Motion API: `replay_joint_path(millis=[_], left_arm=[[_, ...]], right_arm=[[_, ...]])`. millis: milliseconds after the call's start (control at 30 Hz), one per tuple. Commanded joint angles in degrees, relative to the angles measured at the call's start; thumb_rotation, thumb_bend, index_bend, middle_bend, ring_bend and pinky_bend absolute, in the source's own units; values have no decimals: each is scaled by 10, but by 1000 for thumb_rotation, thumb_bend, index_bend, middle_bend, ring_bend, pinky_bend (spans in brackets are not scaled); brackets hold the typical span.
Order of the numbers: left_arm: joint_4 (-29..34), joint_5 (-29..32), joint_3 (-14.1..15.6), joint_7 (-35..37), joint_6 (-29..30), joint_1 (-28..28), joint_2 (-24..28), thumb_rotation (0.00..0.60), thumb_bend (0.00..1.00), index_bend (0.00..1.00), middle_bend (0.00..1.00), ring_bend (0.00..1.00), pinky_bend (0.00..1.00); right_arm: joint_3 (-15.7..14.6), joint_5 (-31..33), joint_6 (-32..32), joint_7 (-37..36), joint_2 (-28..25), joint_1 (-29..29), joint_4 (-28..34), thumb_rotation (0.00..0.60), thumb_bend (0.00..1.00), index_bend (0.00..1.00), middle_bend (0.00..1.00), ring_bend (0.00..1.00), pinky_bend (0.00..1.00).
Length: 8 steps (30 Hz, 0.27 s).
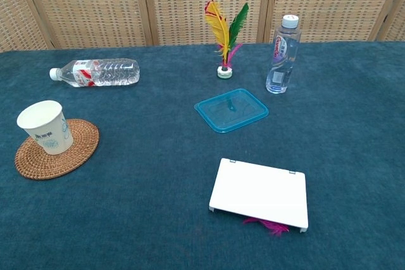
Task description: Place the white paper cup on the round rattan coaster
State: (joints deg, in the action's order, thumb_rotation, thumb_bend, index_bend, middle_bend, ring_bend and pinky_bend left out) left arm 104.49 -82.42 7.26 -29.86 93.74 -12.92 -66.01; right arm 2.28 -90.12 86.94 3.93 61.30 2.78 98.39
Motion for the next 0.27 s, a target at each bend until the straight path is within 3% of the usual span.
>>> replay_joint_path(millis=[33, 267], left_arm=[[4, -26, 16, 2, 20, 27, -3, 600, 203, 0, 0, 0, 0], [-17, -44, 17, -1, 19, 51, -6, 600, 203, 0, 0, 0, 0]], right_arm=[[-1, -3, 0, 3, 2, 1, 1, 600, 116, 44, 0, 0, 0], [-5, -10, -3, 9, 4, 3, 4, 600, 117, 44, 0, 0, 0]])
